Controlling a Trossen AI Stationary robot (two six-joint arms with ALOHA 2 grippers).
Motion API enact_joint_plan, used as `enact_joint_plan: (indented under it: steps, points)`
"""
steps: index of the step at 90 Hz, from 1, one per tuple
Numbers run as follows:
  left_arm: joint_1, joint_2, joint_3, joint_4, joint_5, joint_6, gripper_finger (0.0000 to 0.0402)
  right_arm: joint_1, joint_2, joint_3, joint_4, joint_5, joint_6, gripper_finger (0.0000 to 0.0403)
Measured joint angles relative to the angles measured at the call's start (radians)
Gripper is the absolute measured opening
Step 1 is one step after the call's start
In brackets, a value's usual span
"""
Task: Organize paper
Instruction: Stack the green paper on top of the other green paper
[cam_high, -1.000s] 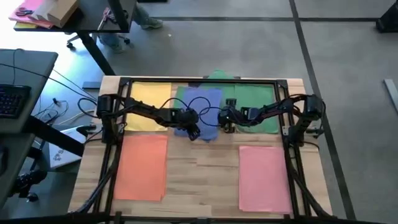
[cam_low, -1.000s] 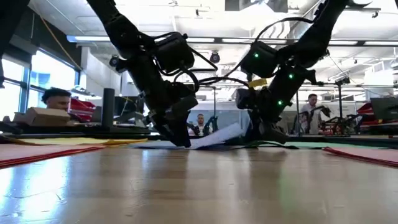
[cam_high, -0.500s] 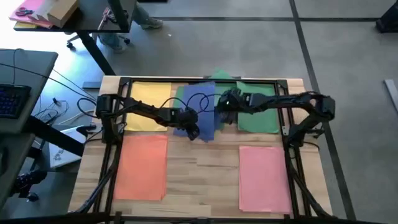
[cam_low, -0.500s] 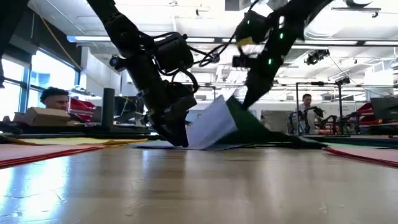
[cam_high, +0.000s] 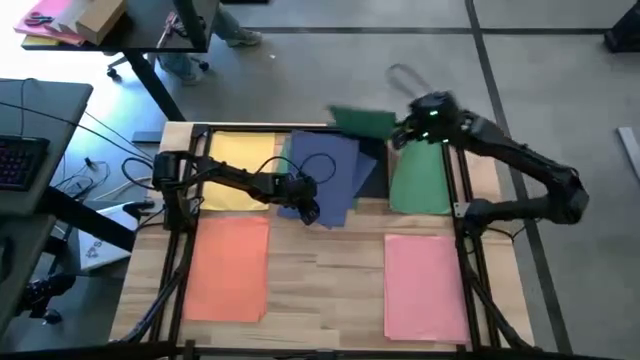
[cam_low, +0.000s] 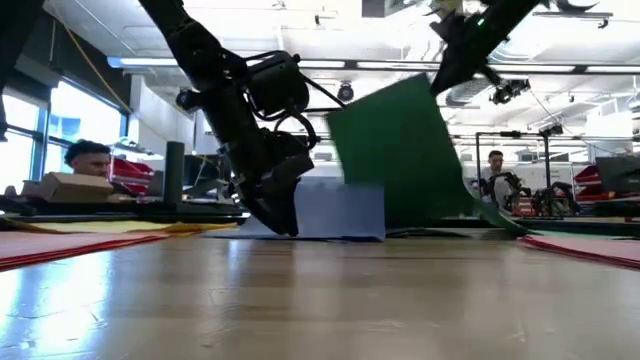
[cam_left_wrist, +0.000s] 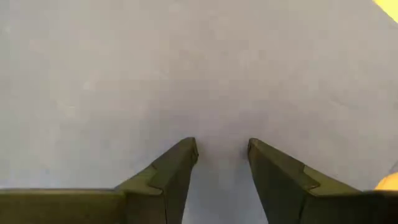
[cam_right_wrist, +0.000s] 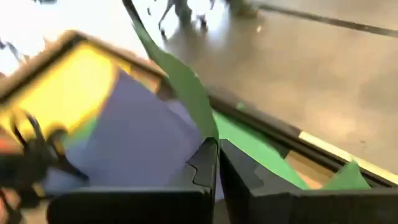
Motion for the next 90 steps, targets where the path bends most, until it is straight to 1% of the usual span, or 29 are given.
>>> enact_joint_plan:
  steps: [11,17,27,33,38,43,48,55,61,66,70,75,80,84,90]
  points:
    - [0.0,-0.001,0.0,0.0,0.0,0.0,0.0145,-0.072,-0.088,0.001,-0.027,-0.042,0.059,0.0]
    - [0.0,-0.001,0.0,0.0,0.0,0.0,0.0145,-0.1,-0.127,0.0,-0.013,-0.069,0.098,0.0]
    - [0.0,-0.001,0.0,0.001,0.0,0.0,0.0145,-0.127,-0.171,0.001,0.062,-0.197,0.112,0.0]
    - [0.0,-0.001,0.0,0.001,0.001,0.0,0.0145,-0.129,-0.179,0.001,0.063,-0.259,0.107,0.0]
    - [0.0,-0.002,0.001,0.001,0.002,0.0,0.0145,-0.127,-0.178,0.001,0.041,-0.33,0.077,0.0]
    - [0.0,-0.002,0.001,0.001,0.005,0.0,0.0145,-0.117,-0.177,0.001,-0.01,-0.406,0.013,0.0]
    - [0.0,-0.002,0.001,0.001,0.011,0.0,0.0145,-0.094,-0.177,0.001,-0.083,-0.446,-0.075,0.0]
    - [0.0,-0.002,0.001,0.001,0.012,0.0,0.0145,-0.047,-0.177,0.001,-0.244,-0.43,-0.244,0.0]
    - [0.0,-0.002,0.001,0.0,0.012,0.0,0.0145,-0.006,-0.17,-0.005,-0.392,-0.381,-0.385,0.0]
    - [0.0,-0.002,0.001,0.0,0.012,0.0,0.0145,0.026,-0.163,-0.03,-0.479,-0.338,-0.447,0.0]
    - [0.0,-0.002,0.001,0.0,0.012,0.0,0.0145,0.042,-0.16,-0.064,-0.517,-0.302,-0.464,0.0]
    - [0.001,-0.002,0.001,0.0,0.012,0.0,0.0145,0.056,-0.16,-0.117,-0.519,-0.267,-0.459,0.0]
    - [0.003,-0.002,0.001,0.0,0.013,0.001,0.0145,0.066,-0.162,-0.177,-0.478,-0.227,-0.428,0.0]
    - [0.005,-0.002,0.001,0.0,0.013,0.0,0.0145,0.072,-0.161,-0.224,-0.417,-0.198,-0.404,0.0]
    - [0.006,-0.003,0.001,-0.001,0.02,0.0,0.0145,0.086,-0.16,-0.285,-0.287,-0.197,-0.392,0.0]
